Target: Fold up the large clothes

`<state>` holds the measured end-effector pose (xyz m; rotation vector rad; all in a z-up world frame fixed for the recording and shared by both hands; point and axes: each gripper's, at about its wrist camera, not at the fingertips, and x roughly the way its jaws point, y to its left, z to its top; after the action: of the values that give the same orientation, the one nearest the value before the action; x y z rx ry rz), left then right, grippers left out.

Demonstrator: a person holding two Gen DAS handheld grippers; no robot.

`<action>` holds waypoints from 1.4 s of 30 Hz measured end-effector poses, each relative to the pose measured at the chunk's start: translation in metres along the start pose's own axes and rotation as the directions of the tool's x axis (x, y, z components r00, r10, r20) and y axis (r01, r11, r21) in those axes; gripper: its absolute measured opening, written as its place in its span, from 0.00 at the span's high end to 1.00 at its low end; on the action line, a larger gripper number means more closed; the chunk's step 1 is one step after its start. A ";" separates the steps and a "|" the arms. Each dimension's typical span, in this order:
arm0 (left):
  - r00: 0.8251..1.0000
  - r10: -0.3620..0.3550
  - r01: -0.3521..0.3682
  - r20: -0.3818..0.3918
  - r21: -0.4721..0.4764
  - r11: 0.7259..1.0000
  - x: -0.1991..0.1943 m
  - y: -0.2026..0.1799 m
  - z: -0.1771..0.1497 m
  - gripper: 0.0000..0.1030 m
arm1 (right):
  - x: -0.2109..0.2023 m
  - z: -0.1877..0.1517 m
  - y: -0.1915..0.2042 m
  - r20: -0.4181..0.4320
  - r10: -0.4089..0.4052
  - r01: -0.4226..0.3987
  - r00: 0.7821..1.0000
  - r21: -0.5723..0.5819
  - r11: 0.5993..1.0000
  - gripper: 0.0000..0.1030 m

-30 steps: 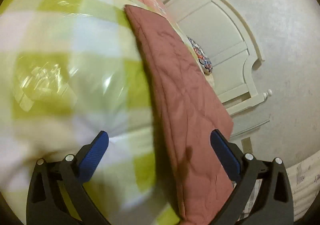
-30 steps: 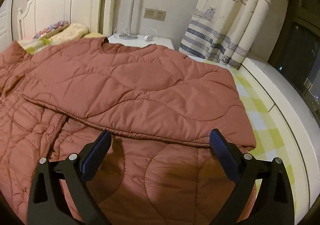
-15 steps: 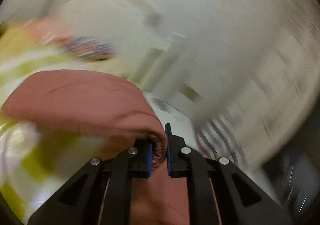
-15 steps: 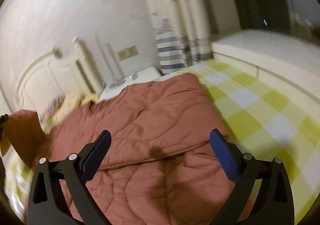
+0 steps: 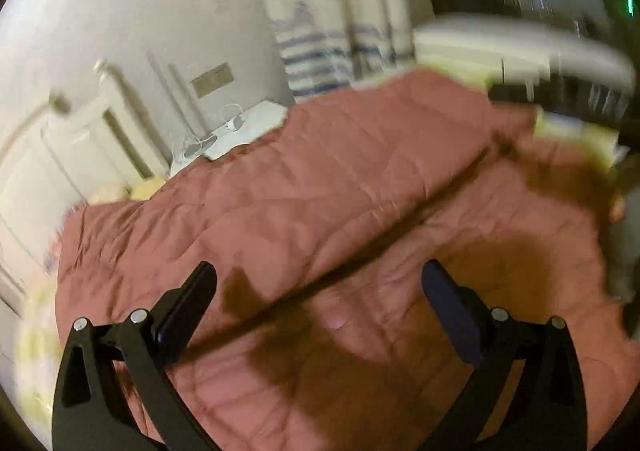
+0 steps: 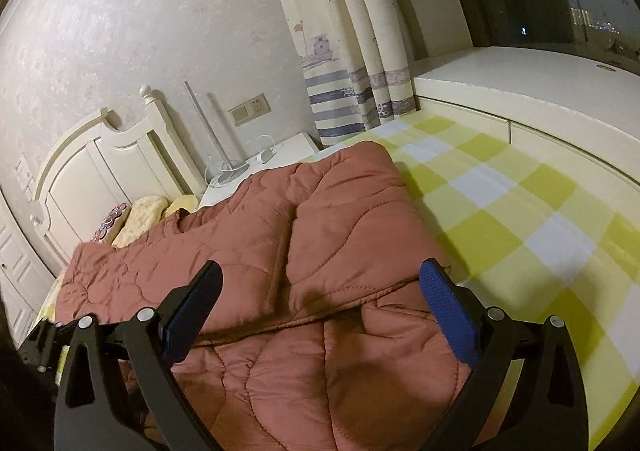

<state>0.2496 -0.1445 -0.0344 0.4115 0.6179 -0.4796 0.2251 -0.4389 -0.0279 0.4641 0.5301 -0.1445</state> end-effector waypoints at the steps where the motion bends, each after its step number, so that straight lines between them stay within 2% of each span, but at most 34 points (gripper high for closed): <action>1: 0.998 -0.038 0.041 0.041 -0.076 0.996 -0.011 0.019 -0.003 0.02 | -0.001 0.000 -0.001 0.002 0.000 0.000 1.000 0.004 1.000 0.08; 2: 0.996 -0.057 0.067 0.074 -0.138 0.988 -0.019 0.034 -0.006 0.02 | -0.002 0.000 -0.001 0.006 0.000 0.000 1.000 0.008 1.000 0.08; 3: 0.991 -0.060 0.087 0.120 -0.235 0.968 -0.029 0.056 -0.012 0.02 | -0.002 -0.001 -0.001 0.009 -0.001 0.001 1.000 0.011 1.000 0.08; 5: 0.985 -0.021 0.089 0.171 -0.402 0.911 -0.045 0.091 -0.025 0.02 | -0.002 -0.001 -0.002 0.013 0.000 0.000 1.000 0.015 1.000 0.08; 6: 0.983 0.005 0.089 0.183 -0.501 0.861 -0.045 0.113 -0.032 0.02 | -0.003 -0.001 -0.002 0.015 0.001 -0.001 1.000 0.014 1.000 0.08; 8: 0.982 0.011 0.112 0.189 -0.628 0.771 -0.041 0.140 -0.049 0.02 | -0.002 -0.002 0.001 0.008 0.014 -0.014 1.000 -0.006 1.000 0.08; 9: 0.985 0.016 0.107 0.174 -0.672 0.733 -0.038 0.152 -0.058 0.02 | 0.000 -0.003 0.004 -0.002 0.027 -0.027 1.000 -0.019 0.999 0.08; 12: 0.991 0.068 0.038 0.117 -0.725 0.687 -0.034 0.166 -0.063 0.03 | 0.006 -0.005 0.014 -0.058 0.080 -0.084 0.995 -0.062 0.995 0.08; 13: 0.987 0.118 0.000 0.109 -0.734 0.680 -0.043 0.169 -0.066 0.03 | 0.009 -0.004 0.017 -0.085 0.090 -0.096 0.992 -0.076 0.992 0.08; 14: 0.974 0.204 -0.062 0.100 -0.748 0.661 -0.051 0.173 -0.069 0.02 | 0.009 -0.004 0.020 -0.095 0.087 -0.094 0.992 -0.080 0.992 0.08; 15: 0.964 0.246 -0.084 0.100 -0.765 0.639 -0.055 0.176 -0.069 0.02 | 0.006 -0.002 0.023 -0.107 0.083 -0.091 0.991 -0.074 0.993 0.08; 16: 0.954 0.281 -0.083 0.108 -0.803 0.590 -0.063 0.185 -0.078 0.02 | 0.004 -0.001 0.027 -0.116 0.094 -0.102 0.989 -0.067 0.992 0.08; 17: 0.949 0.295 -0.076 0.111 -0.826 0.558 -0.067 0.189 -0.083 0.02 | 0.002 0.001 0.033 -0.127 0.112 -0.121 0.986 -0.065 0.991 0.08; 19: 0.926 0.366 -0.075 0.094 -0.904 0.422 -0.081 0.212 -0.106 0.02 | 0.000 0.005 0.050 -0.133 0.117 -0.131 0.984 -0.099 0.986 0.08; 20: 0.918 0.389 -0.078 0.081 -0.924 0.375 -0.086 0.217 -0.113 0.02 | 0.000 0.007 0.066 -0.135 0.117 -0.137 0.984 -0.147 0.980 0.08; 21: 0.908 0.415 -0.083 0.056 -0.948 0.308 -0.089 0.226 -0.126 0.02 | 0.001 0.008 0.081 -0.134 0.117 -0.142 0.984 -0.196 0.970 0.08; 23: 0.906 0.424 -0.078 0.025 -0.971 0.226 -0.089 0.236 -0.138 0.02 | 0.005 0.005 0.106 -0.129 0.112 -0.144 0.985 -0.280 0.949 0.08; 25: 0.912 0.409 -0.084 0.007 -0.975 0.205 -0.086 0.242 -0.138 0.02 | 0.018 -0.002 0.132 -0.134 0.106 -0.149 0.985 -0.373 0.916 0.08; 26: 0.914 0.406 -0.092 0.001 -0.974 0.208 -0.085 0.240 -0.138 0.02 | 0.033 -0.010 0.143 -0.147 0.070 -0.128 0.987 -0.429 0.894 0.08; 28: 0.907 0.420 -0.109 0.003 -0.964 0.242 -0.089 0.233 -0.135 0.02 | 0.068 -0.026 0.148 -0.242 -0.017 -0.105 0.970 -0.483 0.870 0.07; 29: 0.907 0.422 -0.107 0.015 -0.958 0.265 -0.090 0.229 -0.130 0.02 | 0.091 -0.040 0.144 -0.302 -0.066 -0.096 0.951 -0.492 0.865 0.07; 30: 0.911 0.410 -0.091 0.040 -0.951 0.295 -0.091 0.226 -0.122 0.02 | 0.096 -0.040 0.144 -0.320 -0.072 -0.098 0.945 -0.485 0.869 0.07; 31: 0.920 0.387 -0.075 0.062 -0.941 0.329 -0.089 0.223 -0.112 0.02 | 0.092 -0.034 0.142 -0.304 -0.053 -0.099 0.951 -0.464 0.881 0.07; 32: 0.931 0.356 -0.065 0.075 -0.929 0.365 -0.088 0.220 -0.103 0.02 | 0.091 -0.032 0.139 -0.295 -0.039 -0.103 0.955 -0.450 0.887 0.07; 33: 0.944 0.319 -0.065 0.077 -0.909 0.411 -0.082 0.217 -0.088 0.02 | 0.092 -0.034 0.137 -0.305 -0.032 -0.113 0.952 -0.445 0.888 0.07; 36: 0.970 0.242 -0.122 0.027 -0.805 0.581 -0.054 0.205 -0.043 0.02 | 0.089 -0.033 0.133 -0.295 -0.011 -0.123 0.956 -0.431 0.894 0.07; 37: 0.976 0.216 -0.131 0.008 -0.771 0.623 -0.041 0.201 -0.034 0.02 | 0.088 -0.033 0.132 -0.291 -0.009 -0.122 0.957 -0.432 0.894 0.07; 38: 0.985 0.173 -0.122 -0.013 -0.758 0.641 -0.025 0.200 -0.031 0.02 | 0.087 -0.033 0.132 -0.285 -0.008 -0.121 0.959 -0.433 0.893 0.07; 39: 0.993 0.101 -0.115 -0.064 -0.753 0.648 -0.001 0.200 -0.034 0.02 | 0.087 -0.033 0.131 -0.282 -0.007 -0.120 0.959 -0.433 0.893 0.07; 40: 0.990 0.059 -0.137 -0.131 -0.744 0.654 0.021 0.199 -0.040 0.02 | 0.085 -0.033 0.133 -0.281 -0.005 -0.122 0.960 -0.433 0.893 0.07; 41: 0.982 0.069 -0.175 -0.174 -0.716 0.676 0.034 0.195 -0.043 0.02 | 0.085 -0.033 0.132 -0.282 0.003 -0.130 0.959 -0.432 0.893 0.07; 42: 0.979 0.097 -0.196 -0.181 -0.681 0.706 0.034 0.191 -0.038 0.02 | 0.085 -0.032 0.133 -0.280 0.001 -0.127 0.960 -0.432 0.893 0.07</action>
<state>0.3594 0.0194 -0.0421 -0.2412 0.8382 -0.0342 0.3162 -0.3069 -0.0444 0.0463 0.7954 0.1105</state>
